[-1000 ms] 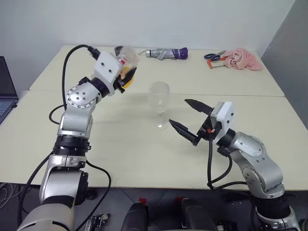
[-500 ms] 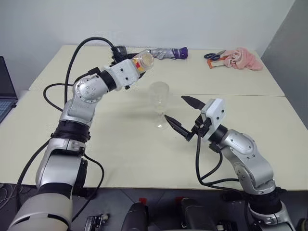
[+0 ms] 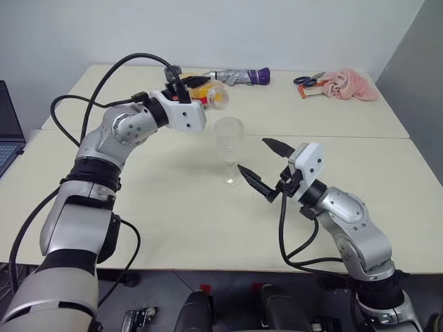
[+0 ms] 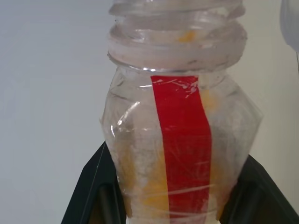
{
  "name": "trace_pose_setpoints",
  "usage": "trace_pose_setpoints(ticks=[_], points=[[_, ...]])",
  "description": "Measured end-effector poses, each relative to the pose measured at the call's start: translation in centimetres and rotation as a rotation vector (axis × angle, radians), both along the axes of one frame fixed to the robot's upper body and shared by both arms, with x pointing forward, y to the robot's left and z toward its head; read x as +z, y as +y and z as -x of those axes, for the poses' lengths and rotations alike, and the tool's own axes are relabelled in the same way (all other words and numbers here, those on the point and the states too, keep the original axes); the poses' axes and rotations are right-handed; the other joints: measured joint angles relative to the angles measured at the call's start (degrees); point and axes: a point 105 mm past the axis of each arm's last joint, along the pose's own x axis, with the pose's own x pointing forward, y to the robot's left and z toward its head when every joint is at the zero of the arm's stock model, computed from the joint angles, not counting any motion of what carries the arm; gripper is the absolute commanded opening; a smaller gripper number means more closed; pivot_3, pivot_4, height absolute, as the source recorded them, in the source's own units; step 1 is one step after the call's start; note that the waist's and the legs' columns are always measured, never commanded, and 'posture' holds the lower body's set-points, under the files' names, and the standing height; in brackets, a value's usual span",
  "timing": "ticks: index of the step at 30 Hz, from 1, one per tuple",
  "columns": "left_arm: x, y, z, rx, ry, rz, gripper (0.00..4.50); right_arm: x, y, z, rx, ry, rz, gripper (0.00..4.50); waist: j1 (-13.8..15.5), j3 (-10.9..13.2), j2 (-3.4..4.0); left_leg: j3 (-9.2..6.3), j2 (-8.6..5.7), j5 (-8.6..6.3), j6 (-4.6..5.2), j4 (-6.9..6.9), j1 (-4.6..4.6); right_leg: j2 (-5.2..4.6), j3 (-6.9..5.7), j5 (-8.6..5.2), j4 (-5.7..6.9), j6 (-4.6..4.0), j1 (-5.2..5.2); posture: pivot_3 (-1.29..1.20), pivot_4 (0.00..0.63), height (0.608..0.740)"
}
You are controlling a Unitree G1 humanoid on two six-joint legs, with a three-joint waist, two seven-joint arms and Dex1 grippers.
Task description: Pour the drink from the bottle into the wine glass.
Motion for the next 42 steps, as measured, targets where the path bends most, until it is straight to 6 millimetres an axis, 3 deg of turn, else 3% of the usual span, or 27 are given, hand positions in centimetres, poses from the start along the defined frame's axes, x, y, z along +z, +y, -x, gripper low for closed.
trace_pose_setpoints(ticks=[19, 36, 42], points=[[1.6, -0.3, 0.0, -0.002, -0.164, -0.132, 1.87, -0.8, 0.3, 0.1, -0.003, 0.036, 0.007, 4.50, 0.01, 0.00, 0.00, 0.00, -0.01, 0.00, 0.00, 0.00, 0.00, -0.01, -0.01, 0.00, 0.01, 0.00, -0.01, 0.00, 0.150, 0.740], [3.2, -0.5, 0.0, 0.004, -0.256, -0.146, 1.87, -1.3, 0.0, 0.3, -0.033, 0.025, 0.000, 4.50, 0.01, 0.00, 0.00, 0.01, -0.02, 0.00, -0.01, 0.01, 0.00, -0.02, -0.01, 0.00, 0.03, 0.00, -0.01, 0.00, 0.150, 0.740], [2.8, -0.3, -0.2, 0.014, -0.246, -0.153, 1.87, -1.1, 0.2, 0.4, -0.041, 0.019, -0.036, 4.50, 0.01, 0.00, 0.00, 0.01, -0.02, 0.00, -0.01, 0.02, 0.01, -0.02, -0.02, 0.00, 0.04, 0.00, -0.01, 0.00, 0.150, 0.740]])
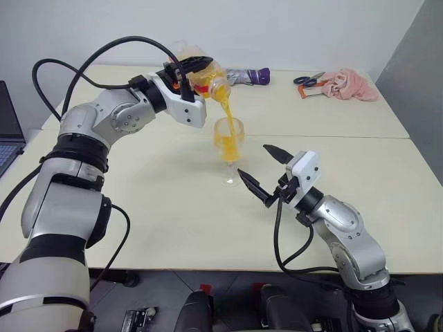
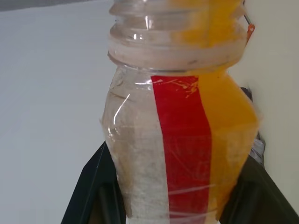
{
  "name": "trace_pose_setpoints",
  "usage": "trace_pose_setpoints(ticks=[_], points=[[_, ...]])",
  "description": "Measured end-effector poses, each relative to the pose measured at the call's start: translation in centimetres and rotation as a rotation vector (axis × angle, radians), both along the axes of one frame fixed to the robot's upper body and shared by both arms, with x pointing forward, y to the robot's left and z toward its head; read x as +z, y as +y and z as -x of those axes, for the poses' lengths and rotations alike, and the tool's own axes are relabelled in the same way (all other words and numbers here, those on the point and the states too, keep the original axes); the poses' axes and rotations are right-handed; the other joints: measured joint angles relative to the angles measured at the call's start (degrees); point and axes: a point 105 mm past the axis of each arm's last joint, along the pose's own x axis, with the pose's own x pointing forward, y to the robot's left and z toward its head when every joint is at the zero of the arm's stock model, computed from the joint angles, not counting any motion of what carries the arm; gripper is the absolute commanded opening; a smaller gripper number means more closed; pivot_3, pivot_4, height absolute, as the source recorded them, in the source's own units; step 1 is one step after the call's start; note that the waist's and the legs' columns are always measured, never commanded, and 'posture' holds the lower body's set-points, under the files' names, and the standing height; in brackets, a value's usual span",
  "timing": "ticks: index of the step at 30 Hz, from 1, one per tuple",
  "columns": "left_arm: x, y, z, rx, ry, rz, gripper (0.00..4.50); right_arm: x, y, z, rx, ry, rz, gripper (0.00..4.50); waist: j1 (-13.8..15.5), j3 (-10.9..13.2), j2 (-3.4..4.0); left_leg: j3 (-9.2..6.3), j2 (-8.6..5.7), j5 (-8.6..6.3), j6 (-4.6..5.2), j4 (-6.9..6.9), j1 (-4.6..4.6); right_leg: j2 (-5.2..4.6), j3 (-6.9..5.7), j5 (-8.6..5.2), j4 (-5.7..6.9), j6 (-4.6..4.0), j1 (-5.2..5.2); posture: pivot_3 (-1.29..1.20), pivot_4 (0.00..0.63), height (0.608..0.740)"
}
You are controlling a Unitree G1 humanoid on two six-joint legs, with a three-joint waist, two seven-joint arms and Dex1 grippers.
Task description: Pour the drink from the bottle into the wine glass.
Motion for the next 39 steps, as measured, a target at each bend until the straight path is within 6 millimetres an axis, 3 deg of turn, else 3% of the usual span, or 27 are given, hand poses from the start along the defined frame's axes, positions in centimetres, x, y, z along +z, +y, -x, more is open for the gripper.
trace_pose_setpoints(ticks=[39], points=[[0.7, 0.0, -0.2, 0.007, -0.052, -0.048, 1.87, -0.2, 1.1, 1.0, 0.042, 0.015, -0.018, 4.50, 0.00, 0.00, 0.00, 0.00, -0.01, 0.00, 0.00, 0.03, 0.01, 0.00, -0.01, 0.00, 0.03, 0.00, 0.00, 0.00, 0.150, 0.740]])
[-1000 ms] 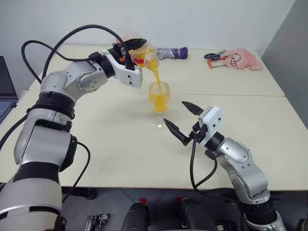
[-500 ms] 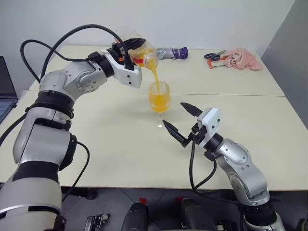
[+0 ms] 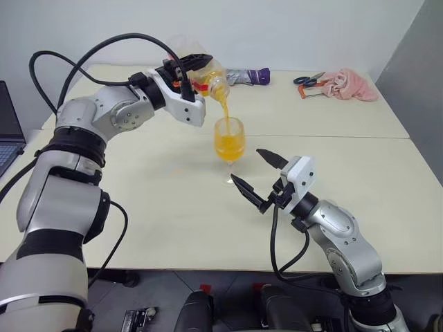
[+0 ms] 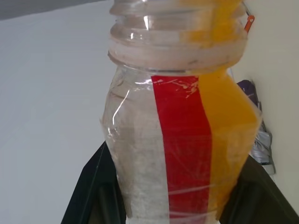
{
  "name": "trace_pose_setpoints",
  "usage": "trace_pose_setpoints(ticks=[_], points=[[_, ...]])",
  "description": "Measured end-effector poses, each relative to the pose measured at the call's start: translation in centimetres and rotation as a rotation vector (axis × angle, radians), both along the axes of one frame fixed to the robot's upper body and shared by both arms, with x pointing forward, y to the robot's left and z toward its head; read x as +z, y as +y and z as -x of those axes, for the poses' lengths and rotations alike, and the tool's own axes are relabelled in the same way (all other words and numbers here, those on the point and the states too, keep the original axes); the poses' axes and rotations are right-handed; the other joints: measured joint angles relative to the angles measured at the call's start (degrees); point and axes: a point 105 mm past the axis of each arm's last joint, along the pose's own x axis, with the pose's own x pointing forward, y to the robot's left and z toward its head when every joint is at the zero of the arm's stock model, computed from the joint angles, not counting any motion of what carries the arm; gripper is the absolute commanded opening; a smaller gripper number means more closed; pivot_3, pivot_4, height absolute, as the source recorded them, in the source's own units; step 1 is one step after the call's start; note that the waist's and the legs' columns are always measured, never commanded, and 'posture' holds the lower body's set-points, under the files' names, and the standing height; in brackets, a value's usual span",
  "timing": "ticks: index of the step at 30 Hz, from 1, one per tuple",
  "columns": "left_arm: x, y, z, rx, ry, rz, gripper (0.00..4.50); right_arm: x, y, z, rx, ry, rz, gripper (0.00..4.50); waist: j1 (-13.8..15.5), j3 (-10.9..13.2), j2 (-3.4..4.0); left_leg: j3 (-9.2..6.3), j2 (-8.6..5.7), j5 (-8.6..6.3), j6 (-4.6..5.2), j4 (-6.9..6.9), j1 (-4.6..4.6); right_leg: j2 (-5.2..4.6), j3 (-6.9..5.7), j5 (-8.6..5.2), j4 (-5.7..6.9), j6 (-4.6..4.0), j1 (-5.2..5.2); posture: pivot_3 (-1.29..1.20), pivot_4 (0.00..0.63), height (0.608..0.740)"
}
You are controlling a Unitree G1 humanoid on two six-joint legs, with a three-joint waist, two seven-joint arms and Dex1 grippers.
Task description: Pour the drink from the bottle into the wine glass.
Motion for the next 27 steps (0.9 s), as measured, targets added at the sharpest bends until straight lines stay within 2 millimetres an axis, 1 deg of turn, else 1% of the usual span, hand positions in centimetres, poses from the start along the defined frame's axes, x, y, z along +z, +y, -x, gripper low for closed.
trace_pose_setpoints(ticks=[9, 19, 25, 27], points=[[-0.31, -0.05, -0.01, -0.002, -0.002, -0.019, 1.87, -0.16, 0.05, 0.02, 0.000, 0.010, -0.002, 4.50, 0.00, 0.00, 0.00, 0.00, 0.00, 0.00, 0.00, 0.00, 0.00, 0.00, 0.00, 0.00, 0.01, 0.00, 0.00, 0.00, 0.150, 0.740], [-0.21, 0.07, -0.05, 0.002, 0.000, -0.014, 1.87, -0.20, 0.20, 0.07, 0.005, 0.013, -0.004, 4.50, 0.00, 0.00, 0.00, 0.00, 0.00, 0.00, 0.00, 0.01, 0.00, 0.00, 0.00, 0.00, 0.01, 0.00, 0.00, 0.00, 0.150, 0.740], [-0.30, -0.02, -0.20, 0.001, 0.042, 0.029, 1.87, -0.25, 0.30, 0.12, 0.009, 0.015, -0.003, 4.50, 0.00, 0.00, 0.00, 0.00, -0.01, 0.00, 0.00, 0.02, 0.00, -0.01, 0.00, 0.00, 0.02, 0.00, 0.00, 0.00, 0.150, 0.740], [-0.02, -0.29, -0.15, -0.014, 0.063, 0.081, 1.87, -0.25, 0.31, 0.12, 0.009, 0.014, -0.003, 4.50, -0.01, 0.00, 0.00, 0.00, 0.00, 0.00, 0.00, 0.03, -0.01, -0.01, -0.02, 0.00, 0.02, 0.00, 0.00, 0.00, 0.150, 0.740]])
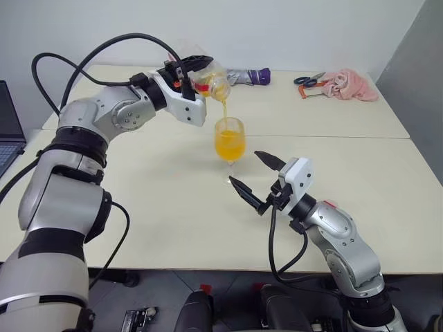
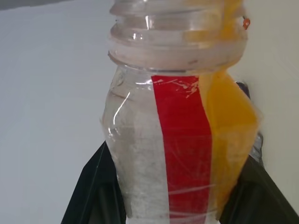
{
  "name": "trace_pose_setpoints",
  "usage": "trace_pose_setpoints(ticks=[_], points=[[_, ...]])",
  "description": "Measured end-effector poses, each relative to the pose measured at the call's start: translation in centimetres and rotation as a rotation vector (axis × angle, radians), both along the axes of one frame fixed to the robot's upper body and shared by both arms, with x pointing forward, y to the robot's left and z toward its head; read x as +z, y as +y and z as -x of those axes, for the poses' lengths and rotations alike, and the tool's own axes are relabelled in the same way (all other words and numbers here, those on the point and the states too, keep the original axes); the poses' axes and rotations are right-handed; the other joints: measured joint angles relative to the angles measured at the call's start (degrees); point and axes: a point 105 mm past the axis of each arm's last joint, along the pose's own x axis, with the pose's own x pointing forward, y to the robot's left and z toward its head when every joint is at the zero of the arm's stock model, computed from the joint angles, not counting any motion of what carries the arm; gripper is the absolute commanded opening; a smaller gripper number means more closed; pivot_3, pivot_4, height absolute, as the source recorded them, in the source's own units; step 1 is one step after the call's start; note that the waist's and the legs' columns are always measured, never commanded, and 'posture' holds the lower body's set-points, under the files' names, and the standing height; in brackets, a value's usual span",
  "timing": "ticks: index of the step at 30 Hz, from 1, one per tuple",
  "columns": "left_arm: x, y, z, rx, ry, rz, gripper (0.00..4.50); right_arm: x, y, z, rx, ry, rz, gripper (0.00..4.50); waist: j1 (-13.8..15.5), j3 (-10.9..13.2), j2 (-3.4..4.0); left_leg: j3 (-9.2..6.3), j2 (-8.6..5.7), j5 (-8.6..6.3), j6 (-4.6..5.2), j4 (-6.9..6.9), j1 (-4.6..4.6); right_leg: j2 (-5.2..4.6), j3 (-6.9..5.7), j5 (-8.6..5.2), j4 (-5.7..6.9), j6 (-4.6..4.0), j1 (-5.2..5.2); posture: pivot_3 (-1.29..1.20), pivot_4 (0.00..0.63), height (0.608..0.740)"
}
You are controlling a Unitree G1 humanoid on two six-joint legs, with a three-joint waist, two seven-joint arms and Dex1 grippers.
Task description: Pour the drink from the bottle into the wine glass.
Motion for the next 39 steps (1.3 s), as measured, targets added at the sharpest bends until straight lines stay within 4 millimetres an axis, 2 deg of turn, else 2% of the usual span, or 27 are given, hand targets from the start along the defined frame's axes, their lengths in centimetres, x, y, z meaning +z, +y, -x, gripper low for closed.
trace_pose_setpoints(ticks=[9, 13, 17, 20, 23, 27, 29, 33, 36, 39], points=[[-1.5, -0.3, -0.3, -0.032, 0.184, 0.201, 1.87, 0.0, 0.0, 0.0, 0.002, 0.000, 0.001, 4.50, -0.02, 0.00, 0.00, 0.00, 0.00, 0.00, 0.00, 0.03, 0.01, 0.00, 0.01, 0.00, 0.04, -0.01, 0.00, 0.00, 0.150, 0.740], [-0.9, 0.3, -0.7, -0.046, 0.307, 0.462, 1.87, 0.0, 0.1, 0.1, 0.011, -0.004, 0.008, 4.50, -0.05, 0.00, 0.00, 0.00, 0.05, 0.00, 0.00, 0.06, 0.01, 0.00, 0.02, 0.01, 0.07, -0.01, 0.00, 0.00, 0.150, 0.740], [-1.4, 3.1, -0.9, -0.011, 0.457, 0.756, 1.87, -0.3, 0.3, 0.4, 0.069, 0.009, 0.040, 4.50, -0.74, -0.01, 0.01, 0.00, 0.17, 0.01, 0.00, 0.06, 0.06, 0.00, 0.05, 0.01, 0.14, -0.01, 0.00, 0.00, 0.150, 0.740], [-3.6, 5.6, -0.8, 0.053, 0.592, 0.945, 1.87, -0.8, 0.4, 0.8, 0.130, 0.049, 0.074, 4.50, -1.23, -0.01, 0.01, -0.07, 0.22, 0.01, 0.00, 0.10, 0.06, -0.01, 0.03, 0.00, 0.23, -0.02, 0.00, 0.00, 0.150, 0.740], [-6.9, 8.1, -0.1, 0.148, 0.727, 1.110, 1.87, -1.1, 0.7, 1.1, 0.217, 0.097, 0.124, 4.50, -1.46, -0.01, 0.01, -0.10, 0.25, 0.01, 0.00, 0.22, 0.08, -0.02, 0.06, 0.00, 0.37, -0.02, 0.00, 0.00, 0.150, 0.740], [-10.6, 10.7, 1.1, 0.265, 0.830, 1.250, 1.87, 0.1, 1.3, 0.7, 0.273, 0.090, 0.153, 4.50, -1.35, -0.01, 0.01, -0.23, 0.25, 0.00, 0.01, 0.60, 0.03, 0.00, -0.01, -0.01, 0.64, -0.02, 0.01, 0.00, 0.150, 0.740], [-11.3, 11.2, 1.7, 0.287, 0.862, 1.291, 1.87, 0.3, 1.6, 0.7, 0.280, 0.081, 0.161, 4.50, -1.06, -0.01, 0.00, -0.31, 0.23, 0.00, 0.01, 0.68, 0.03, 0.01, -0.08, -0.01, 0.74, -0.02, 0.06, 0.00, 0.150, 0.740], [-12.3, 12.2, 2.8, 0.316, 0.904, 1.341, 1.87, -0.7, 2.1, 0.3, 0.270, 0.105, 0.189, 4.50, -0.56, -0.02, 0.00, -0.26, 0.21, 0.00, 0.01, 0.77, 0.05, -0.01, -0.03, -0.01, 0.79, -0.02, 0.10, 0.00, 0.150, 0.740], [-14.2, 12.8, 3.5, 0.367, 0.961, 1.344, 1.87, -0.8, 2.4, 0.4, 0.275, 0.106, 0.195, 4.50, -0.52, -0.02, 0.00, -0.27, 0.21, 0.00, 0.01, 0.76, 0.06, 0.01, -0.06, -0.01, 0.80, -0.02, 0.09, 0.00, 0.150, 0.740], [-14.3, 13.1, 3.7, 0.364, 0.967, 1.360, 1.87, -0.8, 2.6, 0.4, 0.276, 0.097, 0.207, 4.50, -0.44, -0.03, -0.03, -0.25, 0.21, 0.00, 0.01, 0.76, 0.08, 0.01, -0.03, -0.01, 0.80, -0.02, 0.10, 0.00, 0.150, 0.740]])
